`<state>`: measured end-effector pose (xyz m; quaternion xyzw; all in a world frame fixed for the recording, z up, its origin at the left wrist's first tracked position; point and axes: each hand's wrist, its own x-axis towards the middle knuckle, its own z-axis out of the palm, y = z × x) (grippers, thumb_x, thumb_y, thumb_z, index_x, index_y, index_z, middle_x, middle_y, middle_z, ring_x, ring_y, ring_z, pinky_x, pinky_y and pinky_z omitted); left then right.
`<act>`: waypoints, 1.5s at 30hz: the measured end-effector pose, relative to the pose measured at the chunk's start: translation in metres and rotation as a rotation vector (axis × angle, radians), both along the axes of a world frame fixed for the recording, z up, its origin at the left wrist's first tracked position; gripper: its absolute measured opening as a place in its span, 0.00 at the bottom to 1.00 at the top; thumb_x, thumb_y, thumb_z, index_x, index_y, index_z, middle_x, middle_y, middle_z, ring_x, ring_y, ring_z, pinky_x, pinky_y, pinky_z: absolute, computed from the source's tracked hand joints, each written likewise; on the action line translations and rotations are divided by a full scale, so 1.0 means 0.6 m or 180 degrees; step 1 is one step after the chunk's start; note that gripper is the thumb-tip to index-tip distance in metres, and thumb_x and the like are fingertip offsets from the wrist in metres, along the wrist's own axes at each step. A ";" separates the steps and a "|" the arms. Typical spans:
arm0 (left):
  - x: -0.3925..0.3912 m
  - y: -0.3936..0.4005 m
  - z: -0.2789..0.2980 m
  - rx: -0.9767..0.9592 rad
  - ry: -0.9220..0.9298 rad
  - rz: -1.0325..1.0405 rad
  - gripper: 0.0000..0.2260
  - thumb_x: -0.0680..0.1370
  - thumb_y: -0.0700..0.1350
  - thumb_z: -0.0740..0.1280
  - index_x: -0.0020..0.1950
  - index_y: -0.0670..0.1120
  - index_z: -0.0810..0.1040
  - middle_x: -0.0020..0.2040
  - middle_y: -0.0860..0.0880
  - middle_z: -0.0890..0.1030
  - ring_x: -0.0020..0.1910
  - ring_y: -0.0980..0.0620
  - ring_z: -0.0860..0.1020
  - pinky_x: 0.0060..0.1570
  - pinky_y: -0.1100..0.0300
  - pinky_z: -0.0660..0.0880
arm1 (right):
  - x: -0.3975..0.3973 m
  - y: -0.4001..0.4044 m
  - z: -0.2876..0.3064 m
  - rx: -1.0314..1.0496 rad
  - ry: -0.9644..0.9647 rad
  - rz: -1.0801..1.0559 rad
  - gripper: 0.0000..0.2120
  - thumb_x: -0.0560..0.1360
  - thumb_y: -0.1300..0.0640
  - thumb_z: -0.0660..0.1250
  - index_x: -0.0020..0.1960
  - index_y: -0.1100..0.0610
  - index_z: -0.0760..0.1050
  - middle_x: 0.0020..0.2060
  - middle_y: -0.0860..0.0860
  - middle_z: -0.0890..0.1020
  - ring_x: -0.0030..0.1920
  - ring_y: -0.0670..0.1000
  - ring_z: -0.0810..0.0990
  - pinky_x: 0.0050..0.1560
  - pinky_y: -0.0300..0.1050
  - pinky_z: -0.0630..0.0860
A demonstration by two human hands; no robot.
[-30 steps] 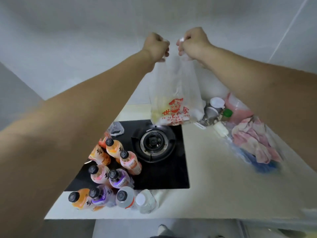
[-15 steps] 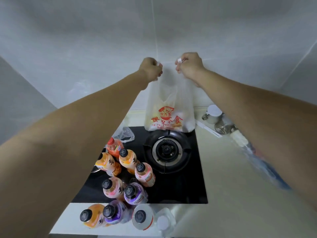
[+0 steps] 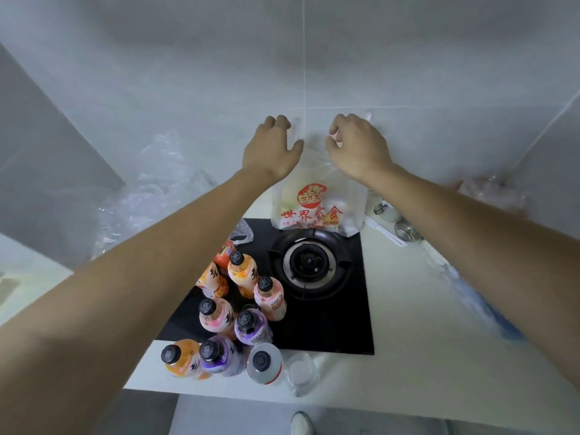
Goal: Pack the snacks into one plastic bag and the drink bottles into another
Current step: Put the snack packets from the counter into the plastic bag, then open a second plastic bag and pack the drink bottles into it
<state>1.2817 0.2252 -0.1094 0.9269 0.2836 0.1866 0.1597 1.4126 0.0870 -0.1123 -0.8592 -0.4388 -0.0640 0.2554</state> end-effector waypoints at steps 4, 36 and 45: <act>-0.076 -0.053 -0.002 0.0156 0.0152 0.0112 0.23 0.82 0.57 0.61 0.72 0.46 0.70 0.67 0.46 0.75 0.66 0.45 0.74 0.55 0.47 0.77 | -0.065 -0.045 -0.007 -0.0276 -0.0018 0.0355 0.14 0.81 0.51 0.61 0.64 0.55 0.75 0.59 0.53 0.79 0.60 0.57 0.77 0.52 0.54 0.78; -1.073 -0.256 -0.131 0.0054 0.0839 0.2841 0.22 0.81 0.58 0.60 0.70 0.46 0.70 0.61 0.45 0.74 0.63 0.43 0.72 0.55 0.47 0.70 | -0.935 0.004 -0.118 -0.0741 -0.0413 0.3100 0.22 0.81 0.44 0.61 0.69 0.55 0.69 0.64 0.55 0.74 0.65 0.59 0.70 0.58 0.56 0.74; -1.327 -0.069 -0.205 -0.0318 0.1075 0.3032 0.24 0.81 0.56 0.61 0.72 0.44 0.69 0.65 0.42 0.73 0.65 0.39 0.70 0.58 0.44 0.71 | -1.172 0.196 -0.208 -0.0853 -0.0218 0.3201 0.21 0.80 0.49 0.63 0.70 0.56 0.70 0.62 0.56 0.75 0.63 0.58 0.72 0.54 0.54 0.76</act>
